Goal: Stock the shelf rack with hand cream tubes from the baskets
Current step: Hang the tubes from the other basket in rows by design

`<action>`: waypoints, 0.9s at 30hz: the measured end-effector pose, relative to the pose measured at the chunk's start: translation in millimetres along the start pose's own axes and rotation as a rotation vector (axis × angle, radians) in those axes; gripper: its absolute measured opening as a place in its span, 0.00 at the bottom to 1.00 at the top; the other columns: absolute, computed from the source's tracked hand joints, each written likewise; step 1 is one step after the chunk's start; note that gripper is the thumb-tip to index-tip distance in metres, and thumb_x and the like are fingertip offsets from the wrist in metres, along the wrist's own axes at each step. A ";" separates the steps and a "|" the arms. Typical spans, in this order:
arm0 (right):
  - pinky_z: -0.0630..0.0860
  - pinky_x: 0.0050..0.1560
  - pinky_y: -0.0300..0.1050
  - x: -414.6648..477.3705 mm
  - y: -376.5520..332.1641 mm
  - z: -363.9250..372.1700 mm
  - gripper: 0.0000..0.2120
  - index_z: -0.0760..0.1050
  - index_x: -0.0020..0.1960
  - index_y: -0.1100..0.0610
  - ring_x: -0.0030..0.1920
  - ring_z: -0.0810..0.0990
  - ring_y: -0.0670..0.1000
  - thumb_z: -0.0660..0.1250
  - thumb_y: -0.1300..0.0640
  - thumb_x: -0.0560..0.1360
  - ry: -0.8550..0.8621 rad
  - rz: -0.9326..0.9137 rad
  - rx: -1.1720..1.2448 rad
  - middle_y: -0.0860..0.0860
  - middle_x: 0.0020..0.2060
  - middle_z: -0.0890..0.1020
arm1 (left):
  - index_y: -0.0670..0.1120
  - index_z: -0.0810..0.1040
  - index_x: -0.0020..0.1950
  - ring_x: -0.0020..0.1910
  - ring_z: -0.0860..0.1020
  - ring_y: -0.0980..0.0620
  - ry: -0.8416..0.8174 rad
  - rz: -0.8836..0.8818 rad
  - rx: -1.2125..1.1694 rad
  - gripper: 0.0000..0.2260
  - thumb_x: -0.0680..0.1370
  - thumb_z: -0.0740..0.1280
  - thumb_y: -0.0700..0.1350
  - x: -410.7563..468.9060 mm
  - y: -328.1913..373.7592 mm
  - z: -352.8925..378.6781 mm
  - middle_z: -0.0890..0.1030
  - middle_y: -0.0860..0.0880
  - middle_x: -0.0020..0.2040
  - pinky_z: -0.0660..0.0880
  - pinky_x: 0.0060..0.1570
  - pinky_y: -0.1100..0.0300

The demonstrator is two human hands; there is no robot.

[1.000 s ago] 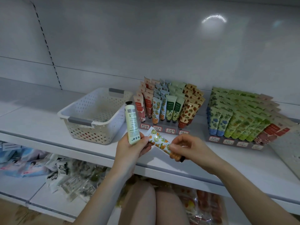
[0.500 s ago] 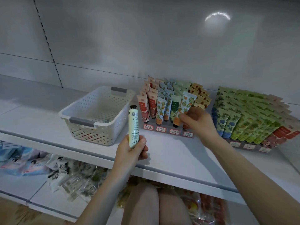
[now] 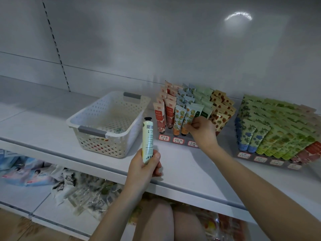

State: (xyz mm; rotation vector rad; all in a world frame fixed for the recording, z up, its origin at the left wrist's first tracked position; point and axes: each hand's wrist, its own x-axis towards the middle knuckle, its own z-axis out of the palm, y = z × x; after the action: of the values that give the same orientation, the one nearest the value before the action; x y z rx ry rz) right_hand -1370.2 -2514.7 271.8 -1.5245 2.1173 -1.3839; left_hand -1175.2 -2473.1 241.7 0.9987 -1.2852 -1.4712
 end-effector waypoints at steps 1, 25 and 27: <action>0.66 0.27 0.27 0.1 0.7 1.3 0.07 0.71 0.39 0.62 0.26 0.71 0.43 0.67 0.65 0.74 -0.001 -0.002 -0.005 0.47 0.27 0.72 | 0.44 0.71 0.47 0.26 0.75 0.60 0.002 -0.003 0.000 0.03 0.78 0.63 0.43 -0.1 -0.3 0.1 0.75 0.51 0.30 0.74 0.29 0.67; 0.63 0.29 0.33 -1.0 10.1 9.6 0.07 0.74 0.47 0.67 0.39 0.73 0.51 0.66 0.62 0.75 -0.002 -0.041 -0.130 0.54 0.38 0.76 | 0.42 0.71 0.46 0.28 0.74 0.57 -0.007 -0.008 -0.005 0.03 0.78 0.62 0.40 -2.3 -2.1 3.3 0.74 0.49 0.31 0.74 0.30 0.68; 0.62 0.29 0.37 -0.1 9.1 8.0 0.08 0.74 0.47 0.67 0.39 0.74 0.50 0.66 0.61 0.75 -0.015 -0.031 -0.135 0.55 0.39 0.78 | 0.42 0.71 0.46 0.28 0.74 0.58 -0.009 -0.010 0.003 0.03 0.78 0.62 0.41 -2.4 -2.1 4.1 0.75 0.49 0.31 0.74 0.30 0.68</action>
State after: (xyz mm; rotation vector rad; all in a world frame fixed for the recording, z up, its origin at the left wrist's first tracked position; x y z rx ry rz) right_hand -1371.2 -2518.9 260.5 -1.6174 2.2284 -1.2580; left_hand -1178.7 -2469.7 240.1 1.0027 -1.2909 -1.4833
